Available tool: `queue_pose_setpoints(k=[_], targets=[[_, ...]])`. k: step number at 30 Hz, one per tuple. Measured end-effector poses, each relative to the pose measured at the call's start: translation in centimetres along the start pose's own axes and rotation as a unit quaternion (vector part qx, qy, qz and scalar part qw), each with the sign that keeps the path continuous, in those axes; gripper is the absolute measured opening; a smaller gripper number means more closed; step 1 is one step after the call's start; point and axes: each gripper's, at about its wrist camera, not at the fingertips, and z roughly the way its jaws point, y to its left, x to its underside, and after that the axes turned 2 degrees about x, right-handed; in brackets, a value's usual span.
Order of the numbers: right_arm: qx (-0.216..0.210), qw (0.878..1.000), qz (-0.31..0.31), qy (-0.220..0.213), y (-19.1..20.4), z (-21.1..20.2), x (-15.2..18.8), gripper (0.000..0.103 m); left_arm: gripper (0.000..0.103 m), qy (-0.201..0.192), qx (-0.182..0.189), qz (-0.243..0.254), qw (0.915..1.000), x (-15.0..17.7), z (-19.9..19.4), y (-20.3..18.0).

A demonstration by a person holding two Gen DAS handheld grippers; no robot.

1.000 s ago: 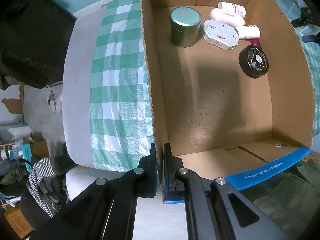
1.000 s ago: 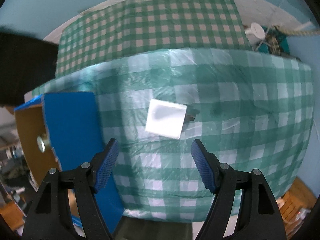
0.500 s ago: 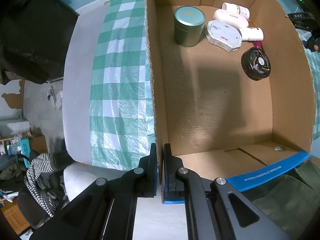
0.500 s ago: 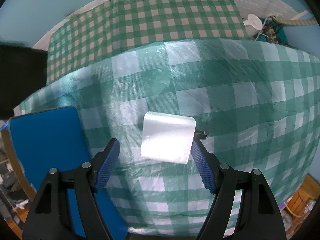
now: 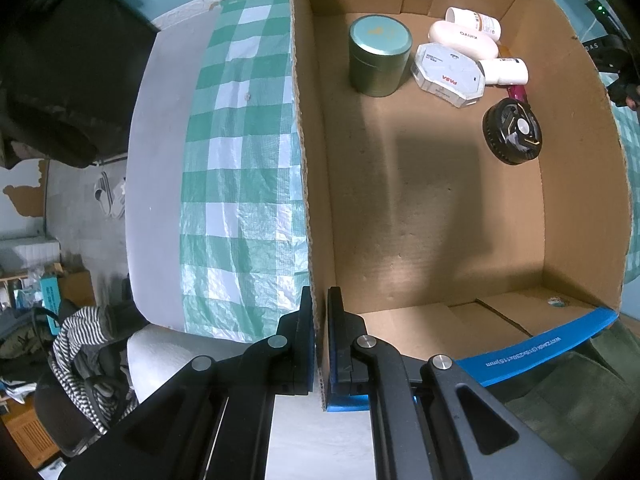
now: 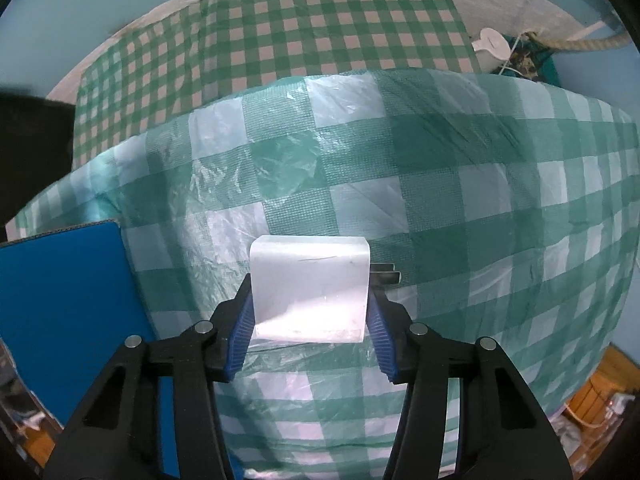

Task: Organize rigid objects
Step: 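Lift the charger with the right gripper and carry it over the box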

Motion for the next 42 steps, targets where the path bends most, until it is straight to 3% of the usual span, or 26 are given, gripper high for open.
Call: queue_pose_setpoints(k=[26,42], targets=[[-0.007,0.996,-0.089,-0.017,0.9,-4.8,2.5,0.049,0.005,-0.007,-0.001,0.008,0.9999,0.3,-0.3,-0.4],[-0.009,0.979,-0.198,-0.044,5.5,-10.2,4.7,0.049,0.005,-0.009,0.0,0.009,0.9999,0.4,-0.4,-0.6]])
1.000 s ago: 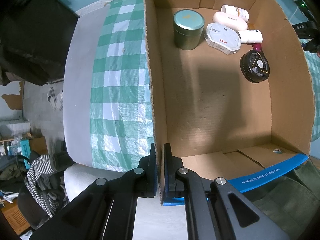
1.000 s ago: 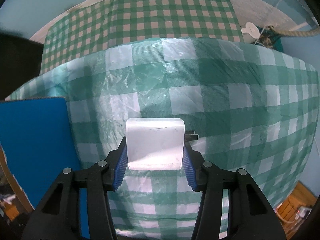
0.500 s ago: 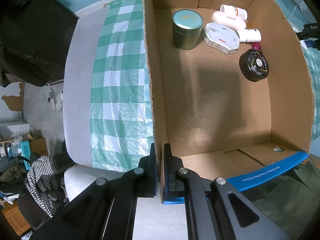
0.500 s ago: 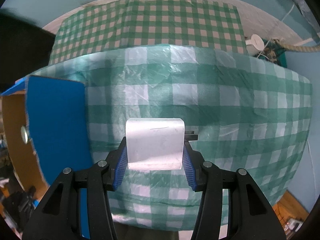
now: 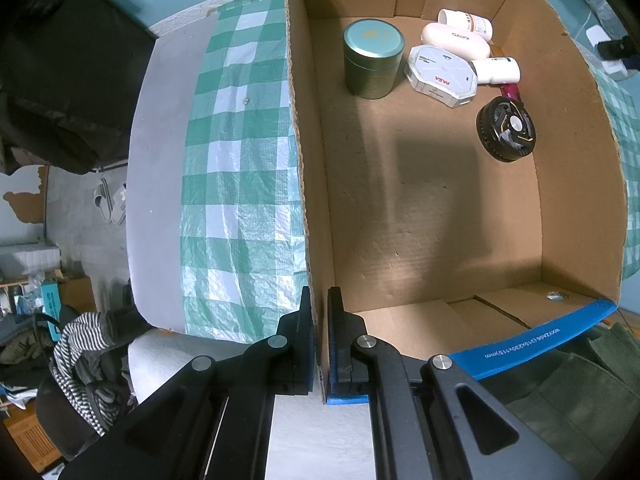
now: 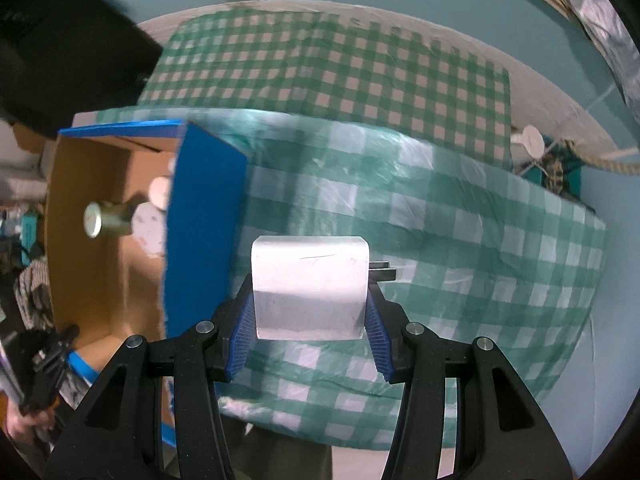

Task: Organize rigid objects
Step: 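Lift the charger with the right gripper and carry it over the box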

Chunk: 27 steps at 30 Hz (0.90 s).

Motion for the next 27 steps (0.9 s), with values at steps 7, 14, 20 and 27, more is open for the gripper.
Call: queue_pose_setpoints(k=[7,14,20,27], targets=[[-0.004,0.999,-0.041,-0.007,2.4,-1.2,-0.5,0.049,0.005,-0.001,0.001,0.001,1.0,-0.1,-0.1,-0.2],[0.002,0.995,-0.103,-0.012,6.1,-1.7,-1.0,0.049,0.005,-0.003,0.002,0.002,1.0,-0.2,-0.2,-0.1],[0.006,0.99,-0.142,-0.013,8.8,-1.8,-1.7,0.049,0.005,-0.003,0.002,0.002,1.0,-0.2,-0.2,-0.1],[0.017,0.98,-0.2,0.0,12.0,-0.4,-2.1,0.049,0.005,-0.003,0.002,0.001,1.0,-0.3,-0.3,-0.1]])
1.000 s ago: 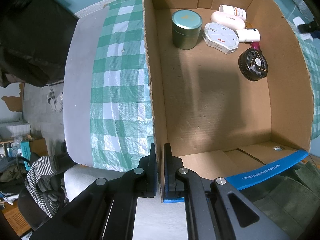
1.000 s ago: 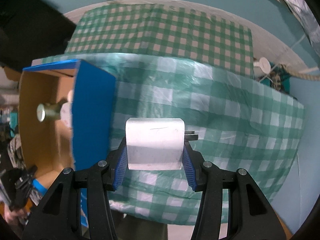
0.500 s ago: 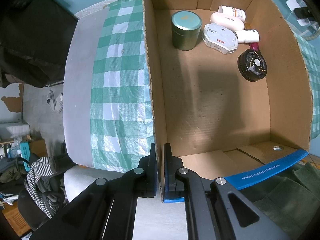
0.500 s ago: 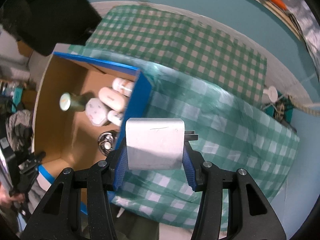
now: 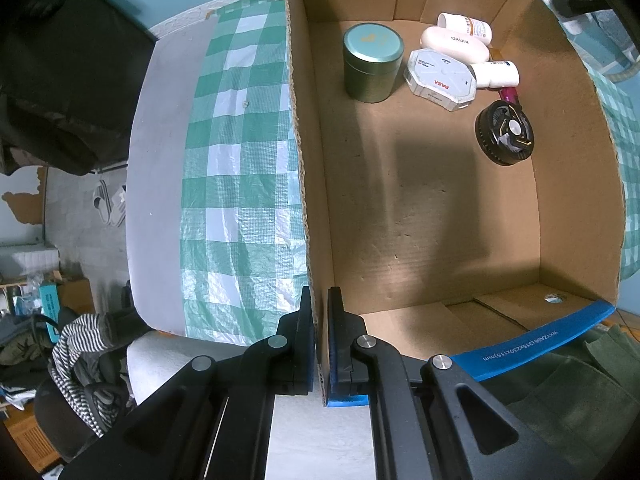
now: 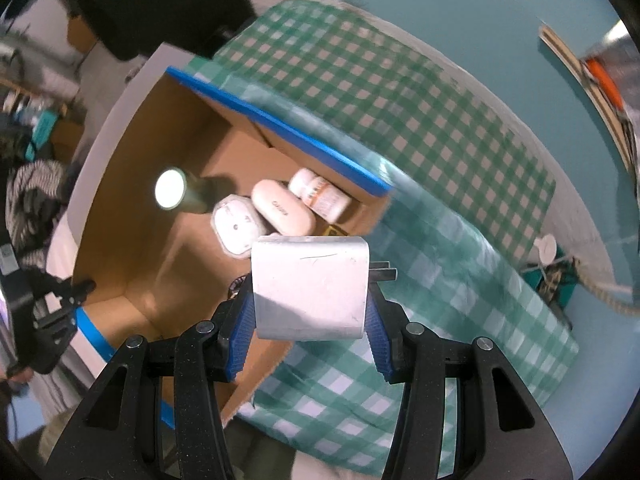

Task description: Organize rigid objects

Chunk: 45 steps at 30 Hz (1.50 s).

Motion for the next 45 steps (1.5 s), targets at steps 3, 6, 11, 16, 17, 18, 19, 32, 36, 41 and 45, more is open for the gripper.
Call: queue_pose_setpoints(k=[3,6,11,16,17,18,19,32,36,41,45], targets=[[0.002,1.0,-0.025,0.003,1.2,0.6,-0.4,0.049,0.005,0.0,0.0,-0.002,1.0,-0.2,-0.1,-0.1],[0.01,0.998,-0.056,0.009,2.4,1.4,-0.6,0.05,0.005,-0.001,0.001,-0.004,1.0,-0.1,0.0,0.0],[0.023,0.996,-0.089,0.005,3.3,2.5,-0.6,0.05,0.005,-0.001,0.001,-0.006,1.0,0.0,0.0,0.1],[0.035,0.995,-0.093,0.009,3.5,3.0,-0.4,0.049,0.005,-0.002,0.0,-0.006,1.0,0.3,-0.1,0.2],[0.034,0.995,-0.088,0.009,3.4,2.9,-0.3,0.049,0.005,-0.003,0.0,-0.007,1.0,0.3,-0.1,0.3],[0.033,0.996,-0.084,0.007,3.3,2.8,-0.1,0.049,0.005,-0.003,0.0,-0.007,1.0,0.4,-0.1,0.3],[0.031,0.996,-0.079,0.004,3.1,2.6,0.0,0.049,0.005,-0.003,0.0,-0.008,1.0,0.4,-0.1,0.3],[0.017,1.0,-0.01,-0.024,1.2,-0.3,2.0,0.058,0.005,-0.008,-0.006,0.001,1.0,0.5,-0.5,0.2],[0.013,0.999,0.016,-0.038,0.4,-1.9,2.9,0.06,0.005,-0.013,-0.008,0.005,0.9999,0.3,-1.0,0.1],[0.013,0.997,0.047,-0.065,-0.6,-4.5,4.3,0.066,0.005,-0.024,-0.013,0.01,0.9996,-0.2,-2.1,-0.1],[0.021,0.99,0.089,-0.106,-1.3,-6.8,5.6,0.067,0.006,-0.034,-0.018,0.01,0.9992,-0.7,-3.2,-0.1]])
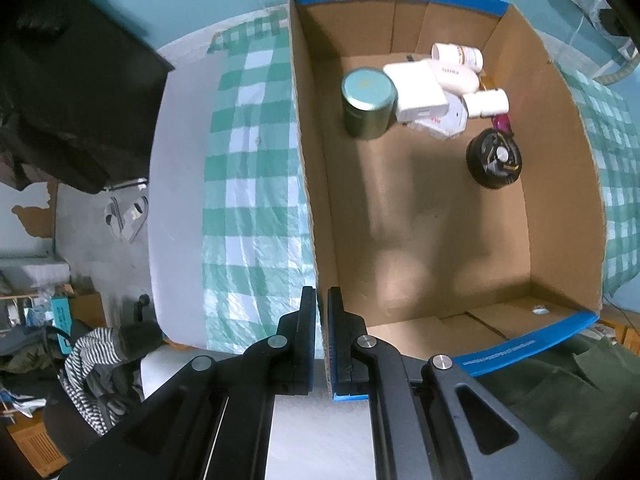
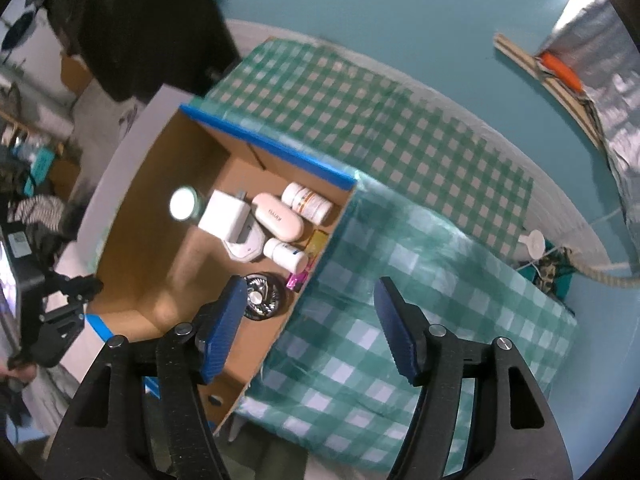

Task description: Organize rigid objects

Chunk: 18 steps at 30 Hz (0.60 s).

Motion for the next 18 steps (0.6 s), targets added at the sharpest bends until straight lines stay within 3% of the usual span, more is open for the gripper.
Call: queue_pose_setpoints(k=[3,6,8,13,18], targets=[[0.009,1.0,0.015,-0.025,-0.6,-2.0,0.6,0.068,0.007,-0.015,0.0,-0.002,0.9999,-0.5,-1.4,0.1],[0.019,0.998,0.033,-0.048,-1.2,-4.1,1.2,0.071,0.026,-0.038,-0.005,0.0,0.9993,-1.3,-3.2,-0.2],[0.028,0.997,0.042,-0.064,-1.5,-5.5,1.6,0.072,0.046,-0.061,-0.008,0.003,0.9981,-1.8,-4.8,-0.4],[0.07,0.988,0.073,-0.119,-2.6,-9.1,3.1,0.075,0.079,-0.118,-0.004,0.008,0.993,-2.8,-9.0,-1.3],[0.106,0.977,0.084,-0.165,-2.8,-11.9,4.4,0.076,0.089,-0.197,-0.04,0.003,0.9796,-3.0,-13.1,-2.5]])
